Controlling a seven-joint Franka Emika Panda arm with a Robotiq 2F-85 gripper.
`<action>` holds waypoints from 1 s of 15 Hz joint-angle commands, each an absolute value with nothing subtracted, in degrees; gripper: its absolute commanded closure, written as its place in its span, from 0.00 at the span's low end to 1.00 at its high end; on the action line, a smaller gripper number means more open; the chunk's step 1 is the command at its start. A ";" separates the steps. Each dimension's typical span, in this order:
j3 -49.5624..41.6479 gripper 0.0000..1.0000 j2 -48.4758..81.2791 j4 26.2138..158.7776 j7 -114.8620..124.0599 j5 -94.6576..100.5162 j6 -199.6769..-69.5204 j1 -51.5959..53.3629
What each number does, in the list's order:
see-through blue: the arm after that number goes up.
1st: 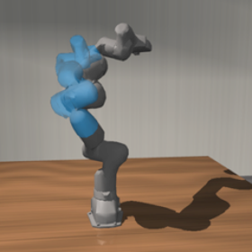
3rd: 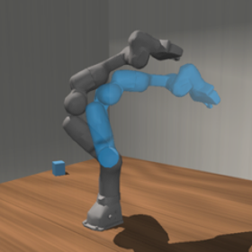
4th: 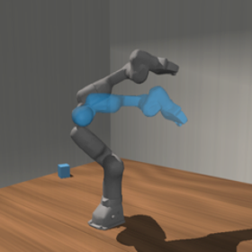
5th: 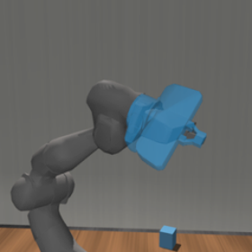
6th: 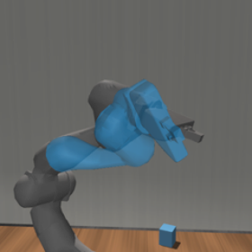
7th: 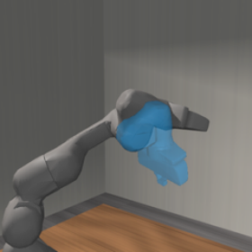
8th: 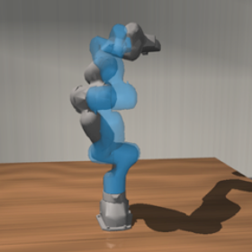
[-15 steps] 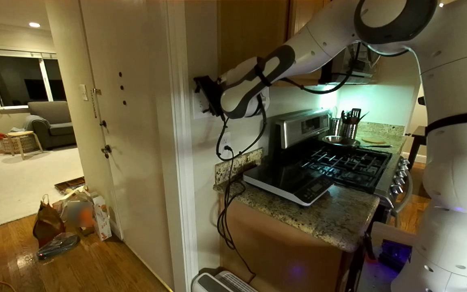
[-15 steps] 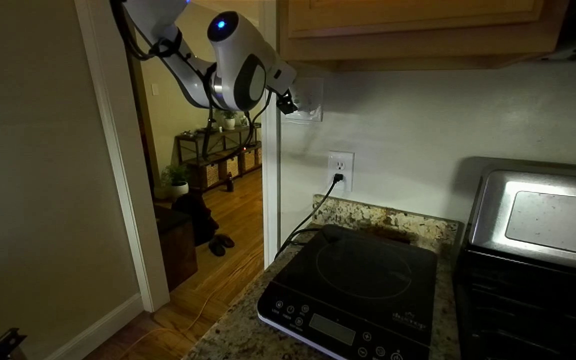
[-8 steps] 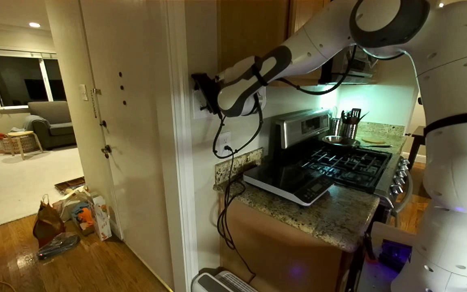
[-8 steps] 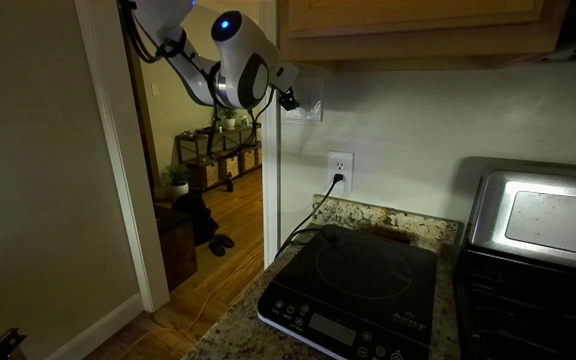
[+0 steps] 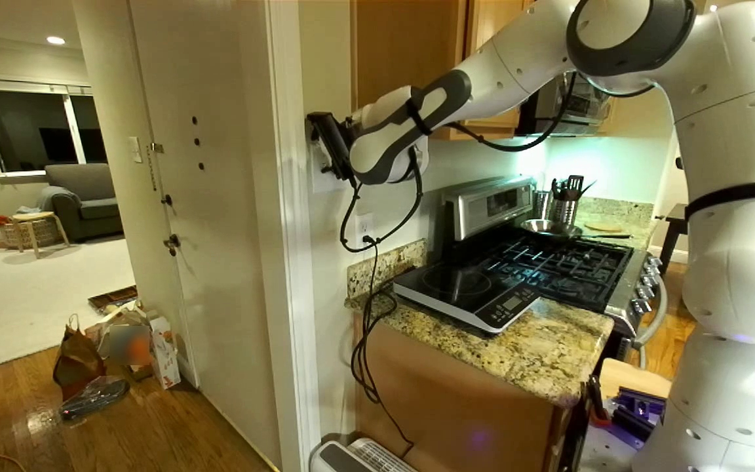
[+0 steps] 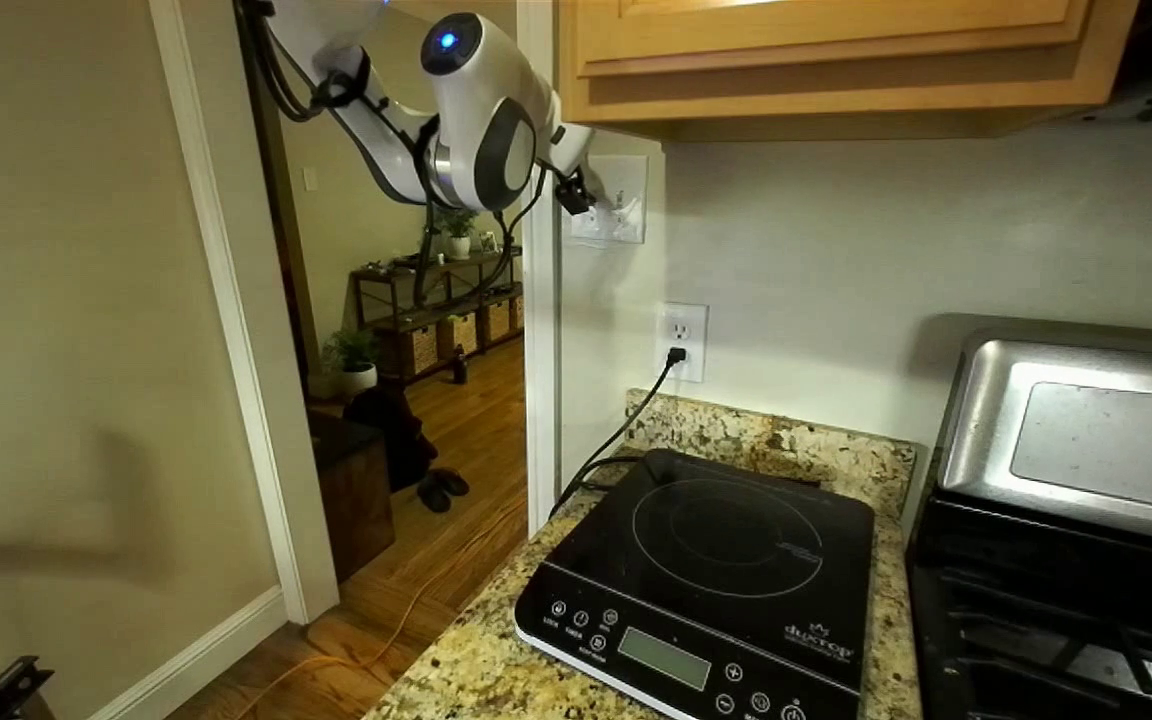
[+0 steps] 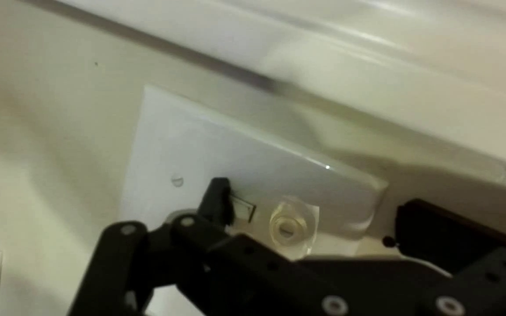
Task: Flip up the switch at the right
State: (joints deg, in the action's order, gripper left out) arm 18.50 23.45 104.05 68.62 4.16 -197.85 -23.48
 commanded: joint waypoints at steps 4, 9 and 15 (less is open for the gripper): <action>21.61 0.00 18.48 110.34 68.67 6.05 -192.15 -25.51; 21.55 0.00 11.21 118.71 66.95 6.89 -186.71 -25.97; 29.44 0.00 2.26 127.53 60.11 6.53 -178.24 -28.66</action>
State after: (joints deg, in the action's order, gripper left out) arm 24.31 9.00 121.42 63.10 6.94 -184.54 -25.50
